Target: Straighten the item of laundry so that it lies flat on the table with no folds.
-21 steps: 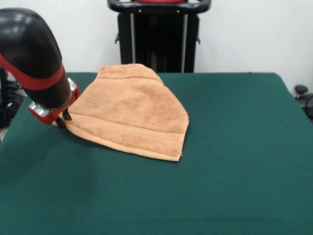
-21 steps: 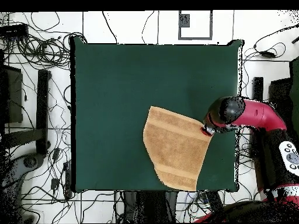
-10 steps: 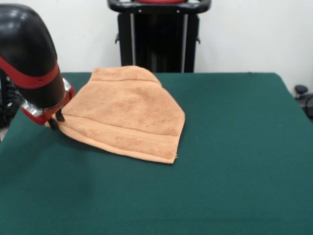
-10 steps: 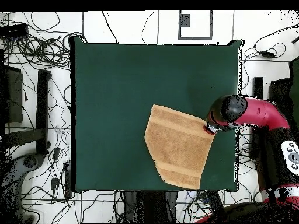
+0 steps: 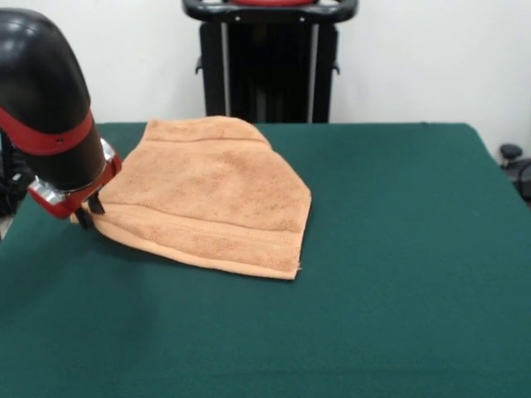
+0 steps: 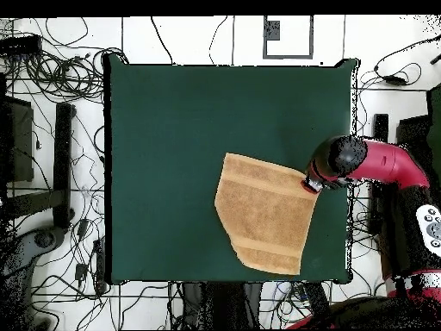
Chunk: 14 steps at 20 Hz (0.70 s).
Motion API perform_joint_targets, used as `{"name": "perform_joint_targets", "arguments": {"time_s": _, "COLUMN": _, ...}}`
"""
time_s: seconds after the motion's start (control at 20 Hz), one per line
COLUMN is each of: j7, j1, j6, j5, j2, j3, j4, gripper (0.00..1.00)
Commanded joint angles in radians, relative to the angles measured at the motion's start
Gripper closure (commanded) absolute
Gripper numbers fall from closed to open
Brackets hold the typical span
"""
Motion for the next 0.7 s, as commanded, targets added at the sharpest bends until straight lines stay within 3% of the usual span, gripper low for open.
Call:
{"name": "perform_joint_targets", "arguments": {"time_s": 0.05, "j7": -0.347, "j1": 0.011, "j6": -0.069, "j5": -0.061, "j2": 0.052, "j3": 0.129, "j4": -0.077, "gripper": 1.0}}
{"name": "perform_joint_targets", "arguments": {"time_s": 0.7, "j7": -0.392, "j1": 0.001, "j6": -0.088, "j5": -0.074, "j2": 0.07, "j3": 0.159, "j4": -0.091, "gripper": 1.0}}
